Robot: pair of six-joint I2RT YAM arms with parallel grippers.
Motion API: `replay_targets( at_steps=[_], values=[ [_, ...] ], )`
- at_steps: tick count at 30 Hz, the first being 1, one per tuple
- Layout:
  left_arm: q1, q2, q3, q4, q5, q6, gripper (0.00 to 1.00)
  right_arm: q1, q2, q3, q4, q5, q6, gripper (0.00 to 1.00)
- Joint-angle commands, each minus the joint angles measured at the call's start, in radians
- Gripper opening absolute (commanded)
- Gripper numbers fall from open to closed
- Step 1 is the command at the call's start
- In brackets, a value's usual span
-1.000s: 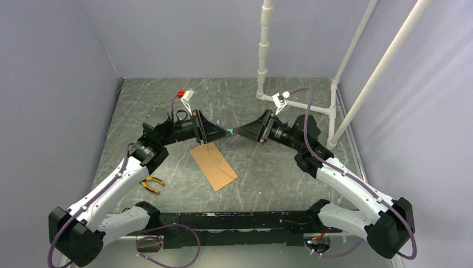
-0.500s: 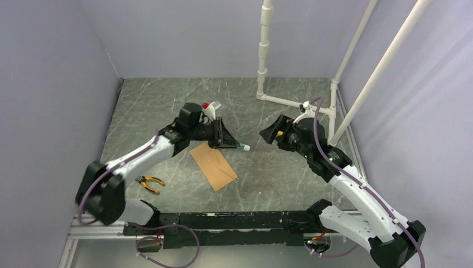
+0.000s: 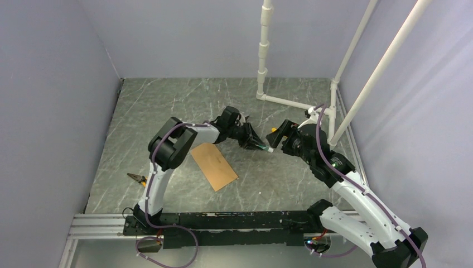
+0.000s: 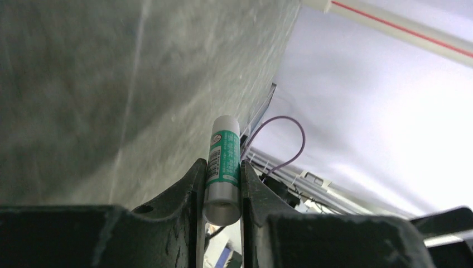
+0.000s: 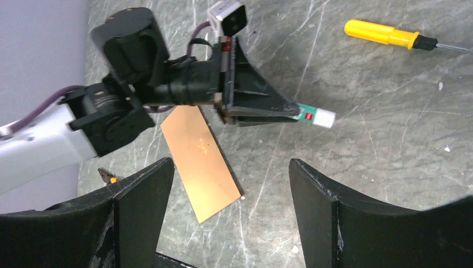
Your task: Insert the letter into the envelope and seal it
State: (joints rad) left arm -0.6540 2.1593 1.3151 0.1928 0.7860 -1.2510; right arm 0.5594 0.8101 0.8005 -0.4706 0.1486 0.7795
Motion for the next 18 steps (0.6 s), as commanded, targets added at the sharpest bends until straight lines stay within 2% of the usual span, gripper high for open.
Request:
replay_targets(
  at_steps=[1, 4, 7, 10, 12, 14, 18],
  values=[
    [-0.023, 0.101, 0.073, 0.131, -0.022, -0.147, 0.12, -0.003, -0.007, 0.011, 0.008, -0.003, -0.02, 0.79],
    [-0.027, 0.119, 0.1, 0.076, -0.058, -0.122, 0.29, -0.004, -0.01, 0.002, 0.018, -0.028, -0.022, 0.79],
    [-0.026, 0.132, 0.142, 0.014, -0.078, -0.089, 0.41, -0.003, -0.009, -0.009, 0.028, -0.047, -0.019, 0.79],
    [-0.027, 0.132, 0.178, -0.051, -0.099, -0.052, 0.6, -0.002, -0.005, -0.01, 0.028, -0.058, -0.022, 0.78],
    [-0.027, 0.128, 0.193, -0.081, -0.114, -0.029, 0.68, -0.005, -0.003, -0.007, 0.021, -0.061, -0.028, 0.78],
    [-0.026, 0.12, 0.202, -0.112, -0.128, -0.012, 0.72, -0.004, -0.004, -0.004, 0.014, -0.058, -0.03, 0.78],
    [-0.026, 0.098, 0.191, -0.112, -0.133, -0.001, 0.73, -0.006, -0.014, 0.001, 0.005, -0.05, -0.031, 0.77]
  ],
)
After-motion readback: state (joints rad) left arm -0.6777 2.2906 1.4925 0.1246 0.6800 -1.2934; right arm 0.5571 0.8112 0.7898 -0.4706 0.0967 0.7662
